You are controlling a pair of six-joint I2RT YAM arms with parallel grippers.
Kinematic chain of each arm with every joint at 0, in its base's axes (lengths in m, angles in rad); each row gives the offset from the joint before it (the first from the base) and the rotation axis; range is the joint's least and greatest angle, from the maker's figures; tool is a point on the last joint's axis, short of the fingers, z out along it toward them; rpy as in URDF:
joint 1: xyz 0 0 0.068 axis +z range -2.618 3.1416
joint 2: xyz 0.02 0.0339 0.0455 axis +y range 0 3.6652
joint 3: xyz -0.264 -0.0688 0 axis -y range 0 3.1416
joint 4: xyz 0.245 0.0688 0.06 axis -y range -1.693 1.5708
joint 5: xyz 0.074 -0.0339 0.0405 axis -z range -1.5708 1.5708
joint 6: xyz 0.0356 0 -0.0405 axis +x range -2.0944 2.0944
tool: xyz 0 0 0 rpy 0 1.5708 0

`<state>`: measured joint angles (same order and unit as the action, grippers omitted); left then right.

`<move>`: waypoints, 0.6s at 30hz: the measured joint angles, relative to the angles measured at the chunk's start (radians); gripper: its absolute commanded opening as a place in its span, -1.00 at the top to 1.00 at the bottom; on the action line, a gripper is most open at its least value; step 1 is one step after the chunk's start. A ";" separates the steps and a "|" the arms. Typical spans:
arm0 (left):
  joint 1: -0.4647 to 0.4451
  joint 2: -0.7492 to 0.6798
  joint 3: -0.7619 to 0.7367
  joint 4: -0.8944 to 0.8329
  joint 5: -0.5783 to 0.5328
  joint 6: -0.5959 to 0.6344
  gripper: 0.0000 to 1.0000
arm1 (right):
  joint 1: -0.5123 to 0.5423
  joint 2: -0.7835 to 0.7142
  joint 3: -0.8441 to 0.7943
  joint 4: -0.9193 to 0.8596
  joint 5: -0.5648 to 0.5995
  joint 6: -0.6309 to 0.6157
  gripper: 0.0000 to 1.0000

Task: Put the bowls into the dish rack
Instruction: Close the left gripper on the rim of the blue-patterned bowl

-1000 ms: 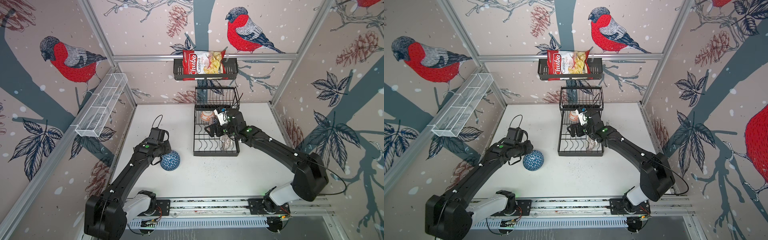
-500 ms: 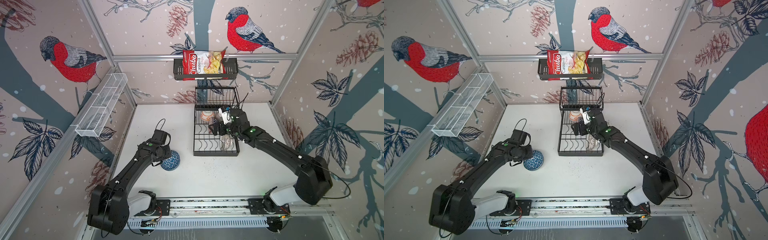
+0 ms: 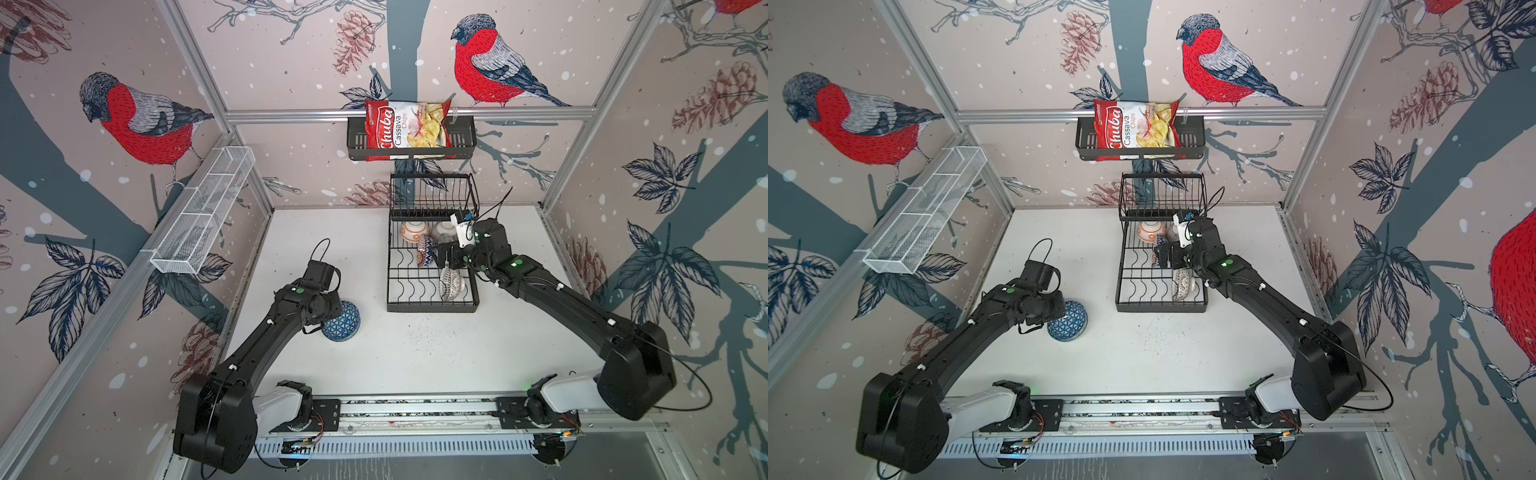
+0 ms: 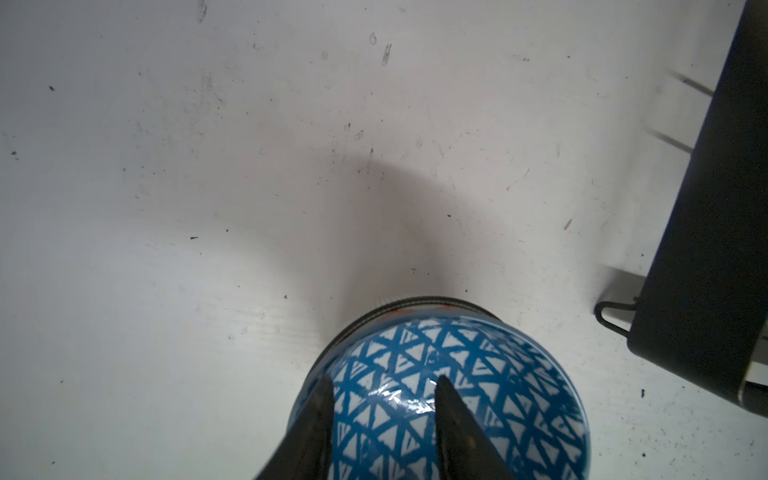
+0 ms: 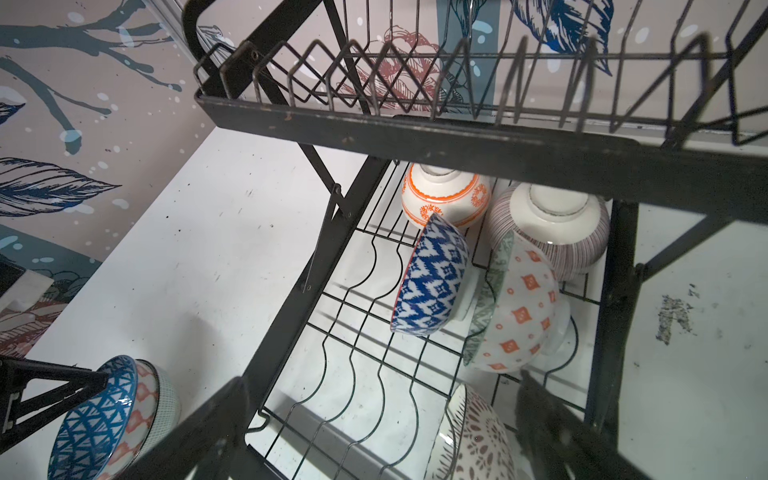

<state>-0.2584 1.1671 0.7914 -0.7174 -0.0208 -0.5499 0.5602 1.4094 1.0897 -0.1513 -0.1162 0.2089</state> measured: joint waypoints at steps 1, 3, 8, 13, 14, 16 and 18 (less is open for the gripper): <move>0.000 -0.001 0.000 0.000 0.005 0.000 0.17 | 0.000 0.002 -0.001 0.001 -0.002 0.000 -0.99; 0.000 0.000 0.002 -0.005 0.021 0.001 0.16 | 0.000 0.006 -0.003 0.000 -0.011 0.000 -0.99; 0.000 0.022 0.004 -0.035 0.017 0.000 0.15 | 0.000 0.012 -0.004 0.002 -0.023 0.003 -0.99; 0.000 0.055 0.006 -0.060 -0.013 -0.017 0.14 | 0.000 0.013 -0.002 0.007 -0.031 0.003 -0.99; 0.000 0.063 0.008 -0.065 -0.021 -0.021 0.13 | 0.000 0.013 -0.002 0.009 -0.035 0.003 -0.99; 0.000 0.076 0.011 -0.072 -0.034 -0.023 0.13 | 0.000 0.013 -0.002 0.009 -0.041 0.003 -0.99; 0.000 0.086 0.013 -0.080 -0.043 -0.027 0.12 | 0.000 0.013 -0.002 0.010 -0.043 0.003 -0.99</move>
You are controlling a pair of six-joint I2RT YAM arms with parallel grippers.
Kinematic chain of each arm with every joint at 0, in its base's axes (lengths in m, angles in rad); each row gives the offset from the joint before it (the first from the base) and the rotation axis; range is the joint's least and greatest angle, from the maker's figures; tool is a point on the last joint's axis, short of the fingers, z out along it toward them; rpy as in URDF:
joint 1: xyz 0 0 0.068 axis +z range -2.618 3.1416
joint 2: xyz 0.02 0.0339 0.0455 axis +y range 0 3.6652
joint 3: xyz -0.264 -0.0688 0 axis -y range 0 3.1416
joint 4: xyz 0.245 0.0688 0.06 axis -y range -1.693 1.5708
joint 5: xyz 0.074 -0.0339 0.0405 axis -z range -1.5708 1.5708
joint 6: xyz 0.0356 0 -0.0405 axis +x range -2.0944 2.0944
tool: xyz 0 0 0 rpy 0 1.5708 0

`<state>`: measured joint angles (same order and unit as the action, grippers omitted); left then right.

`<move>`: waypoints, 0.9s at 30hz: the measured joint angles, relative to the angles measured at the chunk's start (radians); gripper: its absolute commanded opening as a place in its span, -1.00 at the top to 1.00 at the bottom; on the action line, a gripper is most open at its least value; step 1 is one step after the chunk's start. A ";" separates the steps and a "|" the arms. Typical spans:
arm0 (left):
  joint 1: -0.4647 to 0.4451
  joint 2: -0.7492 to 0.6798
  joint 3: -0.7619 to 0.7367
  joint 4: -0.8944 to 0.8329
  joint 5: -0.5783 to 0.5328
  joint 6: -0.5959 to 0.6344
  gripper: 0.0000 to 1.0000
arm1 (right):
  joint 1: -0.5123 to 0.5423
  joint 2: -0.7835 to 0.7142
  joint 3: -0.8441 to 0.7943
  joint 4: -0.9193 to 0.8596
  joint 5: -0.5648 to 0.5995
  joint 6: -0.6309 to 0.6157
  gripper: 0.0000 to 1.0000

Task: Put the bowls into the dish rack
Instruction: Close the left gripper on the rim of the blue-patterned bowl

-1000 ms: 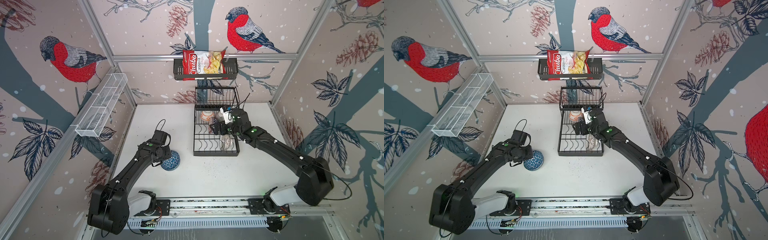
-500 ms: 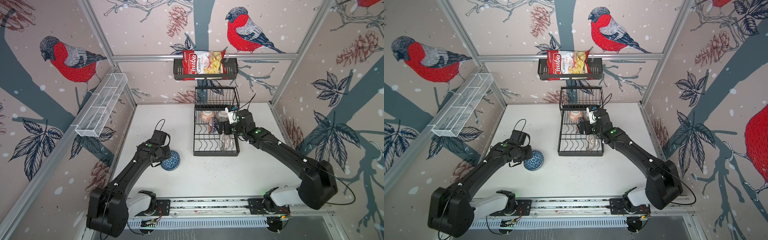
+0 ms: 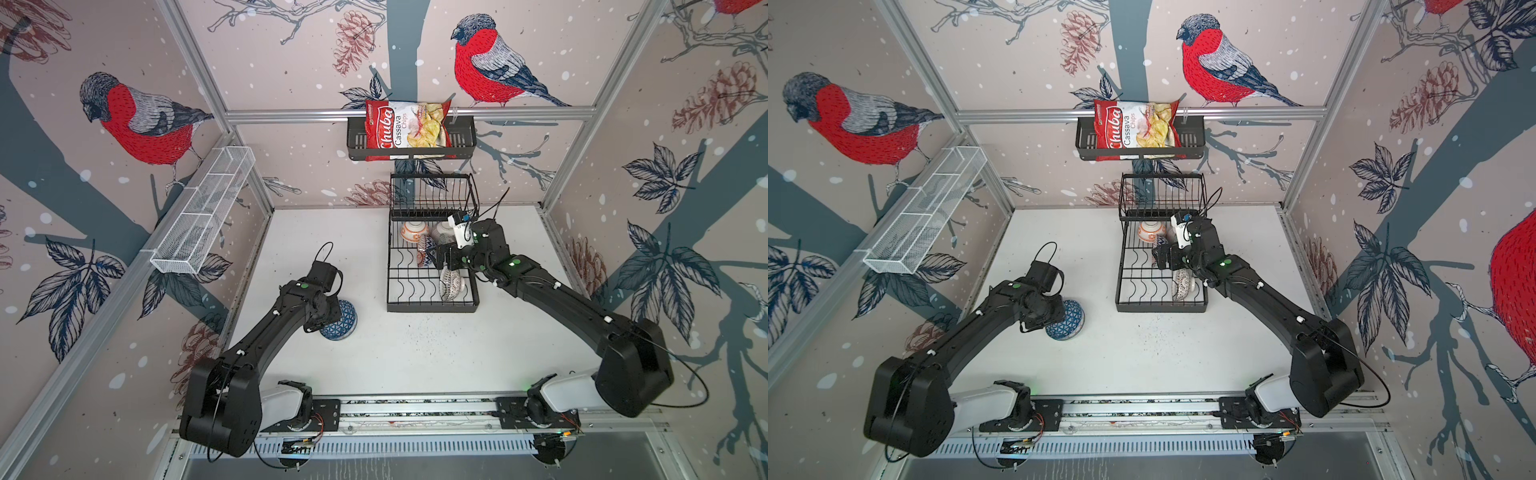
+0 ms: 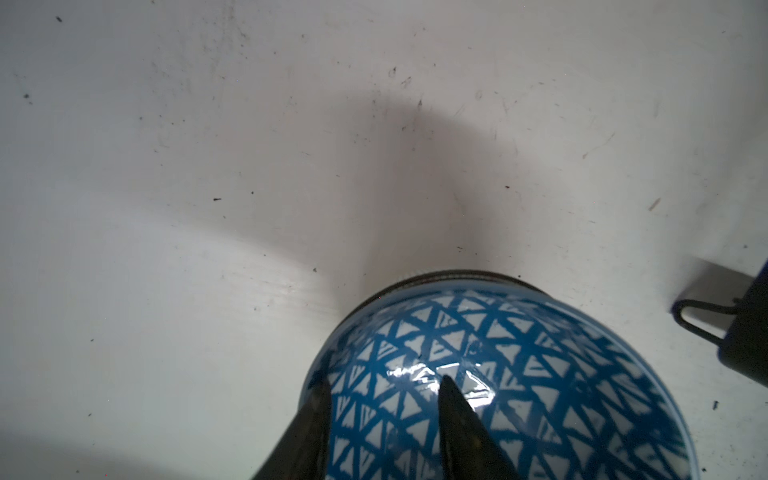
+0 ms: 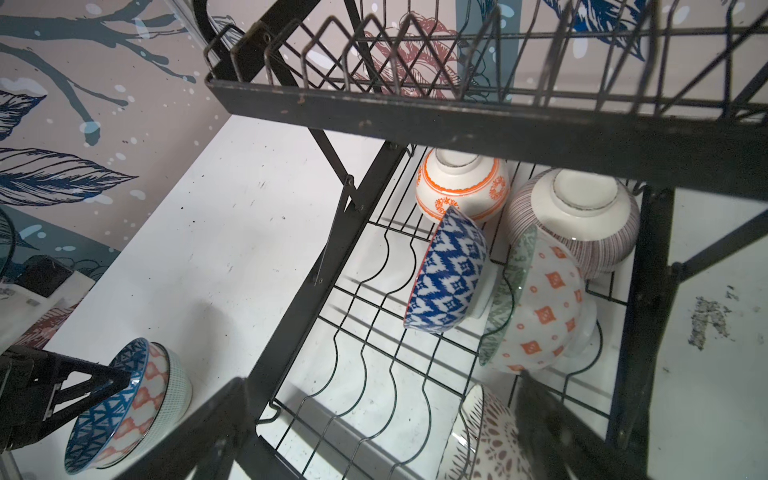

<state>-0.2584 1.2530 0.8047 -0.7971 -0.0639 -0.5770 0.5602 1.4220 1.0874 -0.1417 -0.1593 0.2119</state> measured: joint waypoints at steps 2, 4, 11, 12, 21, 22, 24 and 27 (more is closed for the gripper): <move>0.000 0.008 0.001 -0.002 -0.013 -0.003 0.12 | 0.000 0.000 -0.001 0.002 -0.001 0.000 -0.99; 0.000 0.014 0.002 -0.007 -0.018 -0.004 0.12 | 0.000 0.000 -0.003 0.004 -0.001 0.000 -0.99; 0.000 0.001 0.006 -0.006 -0.014 -0.018 0.12 | -0.002 0.000 -0.013 0.013 -0.001 0.000 -0.99; 0.000 -0.003 0.006 -0.005 -0.014 -0.018 0.12 | -0.003 0.000 -0.015 0.014 -0.001 0.000 -0.99; -0.036 -0.043 0.021 0.031 0.069 -0.017 0.14 | -0.016 -0.028 -0.027 0.021 0.016 0.000 -0.99; -0.042 -0.044 0.026 0.031 0.073 -0.018 0.14 | -0.018 -0.032 -0.028 0.021 0.024 0.001 -0.99; -0.060 -0.048 0.036 0.031 0.083 -0.023 0.15 | -0.025 -0.041 -0.031 0.023 0.027 0.004 -0.99; -0.086 -0.055 0.044 0.032 0.087 -0.042 0.16 | -0.029 -0.043 -0.033 0.028 0.032 0.004 -0.99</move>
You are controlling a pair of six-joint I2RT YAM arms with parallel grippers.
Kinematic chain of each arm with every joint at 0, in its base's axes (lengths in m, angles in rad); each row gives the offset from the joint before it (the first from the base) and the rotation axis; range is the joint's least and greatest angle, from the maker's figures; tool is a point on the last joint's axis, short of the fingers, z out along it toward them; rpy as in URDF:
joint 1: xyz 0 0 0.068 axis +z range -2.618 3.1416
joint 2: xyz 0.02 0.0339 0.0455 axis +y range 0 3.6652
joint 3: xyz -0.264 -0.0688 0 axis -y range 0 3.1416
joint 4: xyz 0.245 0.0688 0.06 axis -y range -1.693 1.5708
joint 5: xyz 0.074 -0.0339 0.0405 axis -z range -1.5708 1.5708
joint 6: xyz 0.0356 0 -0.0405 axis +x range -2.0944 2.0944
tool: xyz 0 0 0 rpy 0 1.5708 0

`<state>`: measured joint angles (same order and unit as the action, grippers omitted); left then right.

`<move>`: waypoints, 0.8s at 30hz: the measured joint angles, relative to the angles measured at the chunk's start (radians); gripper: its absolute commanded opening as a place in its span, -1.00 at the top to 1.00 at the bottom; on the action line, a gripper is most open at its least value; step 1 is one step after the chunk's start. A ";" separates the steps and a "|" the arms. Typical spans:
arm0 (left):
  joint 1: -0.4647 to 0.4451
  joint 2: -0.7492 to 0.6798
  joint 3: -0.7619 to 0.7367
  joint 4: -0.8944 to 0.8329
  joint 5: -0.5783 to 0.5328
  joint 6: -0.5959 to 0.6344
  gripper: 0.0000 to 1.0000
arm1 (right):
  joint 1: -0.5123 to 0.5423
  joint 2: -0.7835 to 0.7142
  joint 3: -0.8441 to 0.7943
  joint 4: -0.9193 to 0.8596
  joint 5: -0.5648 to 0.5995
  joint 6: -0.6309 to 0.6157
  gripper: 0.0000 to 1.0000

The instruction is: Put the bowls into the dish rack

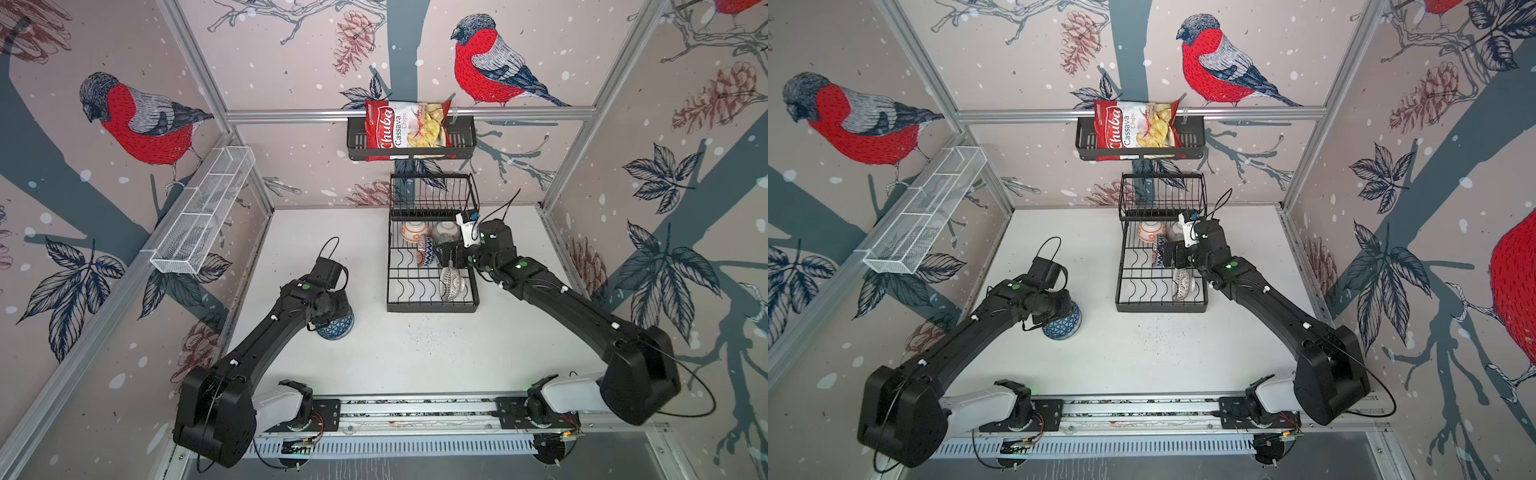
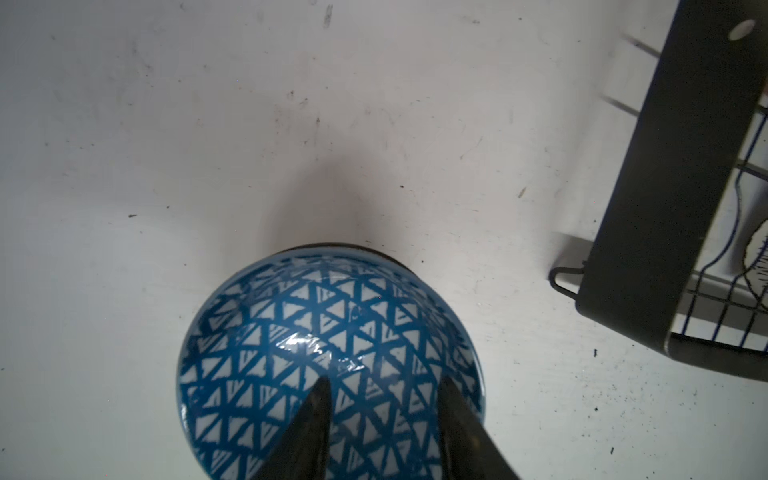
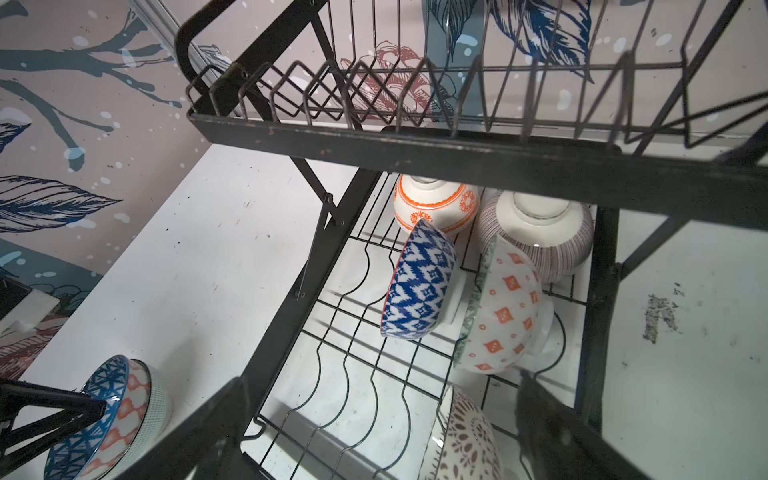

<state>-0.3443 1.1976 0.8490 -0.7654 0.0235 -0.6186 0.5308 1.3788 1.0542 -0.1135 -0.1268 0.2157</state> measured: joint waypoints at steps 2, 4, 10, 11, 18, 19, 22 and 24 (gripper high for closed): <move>-0.013 -0.002 0.002 0.003 0.002 -0.010 0.17 | -0.001 0.000 -0.002 0.000 0.000 0.000 -0.99; -0.029 -0.002 0.005 0.007 0.002 -0.021 0.17 | -0.002 0.000 -0.003 0.000 0.000 0.000 -0.99; -0.090 0.013 0.042 0.006 -0.003 -0.038 0.17 | -0.022 -0.013 -0.008 -0.001 0.028 0.001 -0.99; -0.099 0.015 0.050 0.005 -0.009 -0.039 0.17 | -0.027 -0.018 -0.008 -0.002 0.045 0.003 -0.99; -0.136 0.050 0.087 0.000 -0.051 -0.039 0.16 | -0.074 -0.085 -0.040 -0.024 0.203 0.050 -0.99; -0.141 0.058 0.089 -0.003 -0.054 -0.039 0.16 | -0.084 -0.098 -0.049 -0.027 0.225 0.050 -0.99; -0.158 0.074 0.091 -0.008 -0.065 -0.039 0.15 | -0.117 -0.131 -0.072 -0.029 0.270 0.076 -0.99; -0.164 0.080 0.093 -0.009 -0.077 -0.039 0.15 | -0.136 -0.156 -0.090 -0.022 0.284 0.079 -0.99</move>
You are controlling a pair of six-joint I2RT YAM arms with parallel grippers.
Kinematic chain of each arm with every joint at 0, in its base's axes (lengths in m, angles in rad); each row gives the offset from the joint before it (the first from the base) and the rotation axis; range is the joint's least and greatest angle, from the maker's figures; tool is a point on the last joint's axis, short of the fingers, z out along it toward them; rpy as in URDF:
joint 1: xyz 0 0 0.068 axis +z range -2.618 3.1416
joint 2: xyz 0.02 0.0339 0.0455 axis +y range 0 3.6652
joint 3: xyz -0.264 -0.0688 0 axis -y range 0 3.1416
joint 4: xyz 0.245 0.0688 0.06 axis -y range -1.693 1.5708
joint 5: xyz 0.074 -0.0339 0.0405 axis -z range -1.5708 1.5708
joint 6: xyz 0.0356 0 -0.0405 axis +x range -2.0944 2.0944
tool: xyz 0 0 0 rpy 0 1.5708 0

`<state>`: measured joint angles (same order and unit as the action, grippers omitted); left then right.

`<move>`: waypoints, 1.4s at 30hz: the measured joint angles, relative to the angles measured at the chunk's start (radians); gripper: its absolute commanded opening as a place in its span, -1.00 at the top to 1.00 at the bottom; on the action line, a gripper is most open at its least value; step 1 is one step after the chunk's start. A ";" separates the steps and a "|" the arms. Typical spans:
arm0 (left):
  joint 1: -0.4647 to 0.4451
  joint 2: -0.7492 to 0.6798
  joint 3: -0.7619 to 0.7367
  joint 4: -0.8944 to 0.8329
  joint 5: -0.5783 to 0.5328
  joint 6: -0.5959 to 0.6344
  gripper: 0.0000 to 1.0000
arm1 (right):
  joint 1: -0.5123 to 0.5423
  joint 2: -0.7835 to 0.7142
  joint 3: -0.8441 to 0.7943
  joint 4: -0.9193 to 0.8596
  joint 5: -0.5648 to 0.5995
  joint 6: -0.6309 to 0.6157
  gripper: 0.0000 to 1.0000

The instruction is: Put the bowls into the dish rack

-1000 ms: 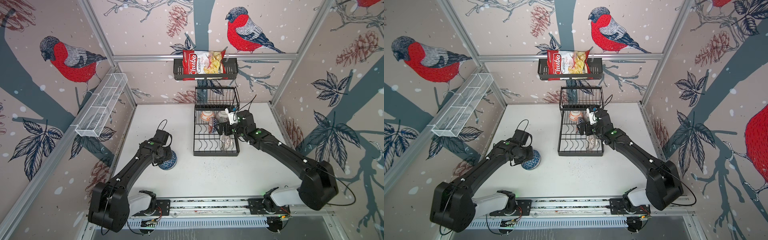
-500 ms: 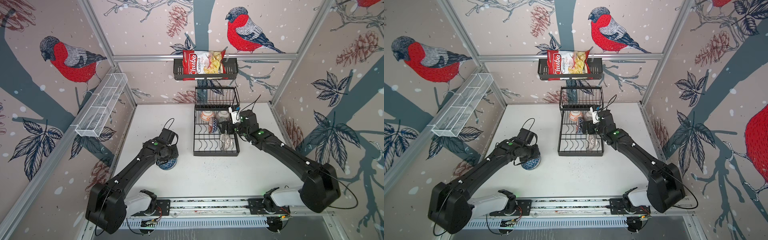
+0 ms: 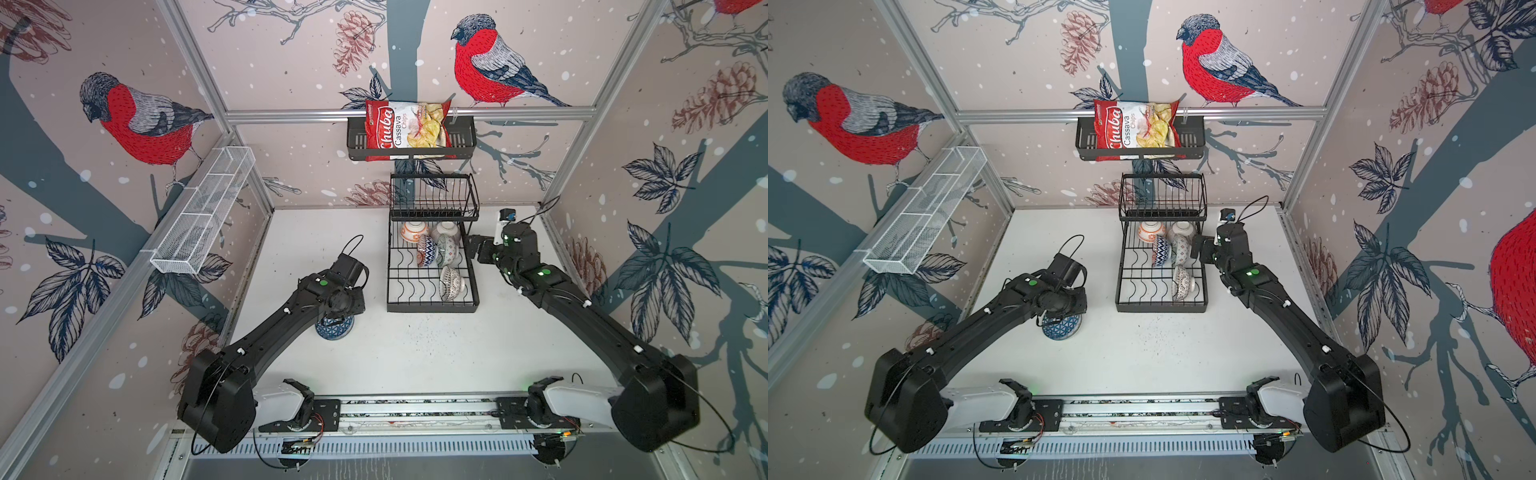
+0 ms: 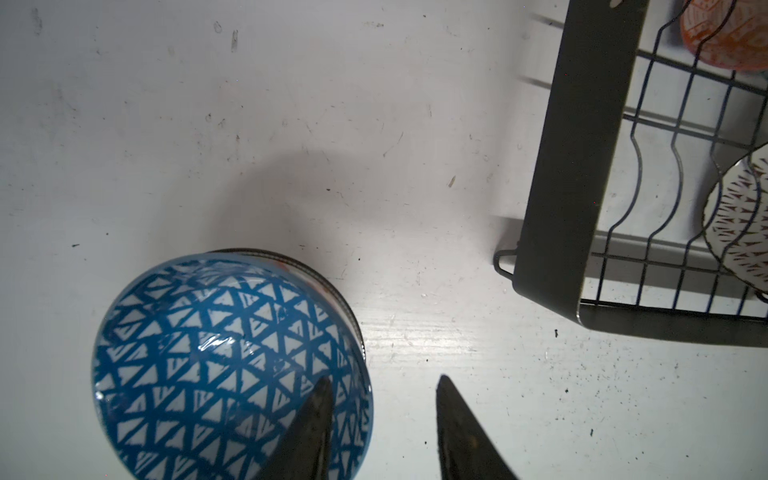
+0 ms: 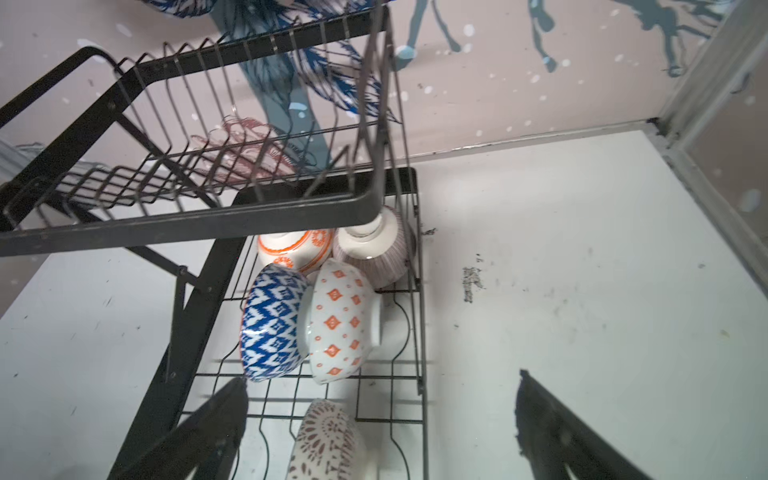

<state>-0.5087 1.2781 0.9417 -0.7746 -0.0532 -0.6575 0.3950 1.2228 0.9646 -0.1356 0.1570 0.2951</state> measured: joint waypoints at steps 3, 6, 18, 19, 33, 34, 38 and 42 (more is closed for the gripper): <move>-0.010 0.008 0.002 0.000 -0.008 -0.001 0.15 | -0.009 -0.011 -0.016 0.013 0.013 0.019 -0.99; -0.027 0.023 0.013 -0.001 -0.010 -0.002 0.16 | -0.011 -0.011 -0.018 0.013 0.014 0.019 -0.99; -0.090 0.116 0.044 -0.060 -0.082 -0.035 0.16 | -0.018 0.019 -0.016 0.013 -0.032 0.021 -0.99; -0.090 0.120 0.044 -0.066 -0.087 -0.044 0.16 | -0.019 0.022 -0.015 0.013 -0.035 0.021 -0.99; -0.103 0.169 0.073 -0.109 -0.151 -0.050 0.30 | -0.022 0.025 -0.013 0.012 -0.084 0.021 -0.99; -0.103 0.172 0.073 -0.109 -0.154 -0.050 0.32 | -0.023 0.025 -0.013 0.012 -0.084 0.021 -0.99; -0.104 0.183 0.069 -0.108 -0.157 -0.050 0.37 | -0.024 0.025 -0.013 0.012 -0.091 0.021 -0.99; -0.104 0.190 0.063 -0.108 -0.160 -0.050 0.44 | -0.025 0.025 -0.013 0.012 -0.100 0.021 -0.99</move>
<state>-0.6128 1.4677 1.0046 -0.8822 -0.2131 -0.7074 0.3702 1.2480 0.9516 -0.1234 0.0570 0.3164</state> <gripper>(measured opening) 0.292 0.996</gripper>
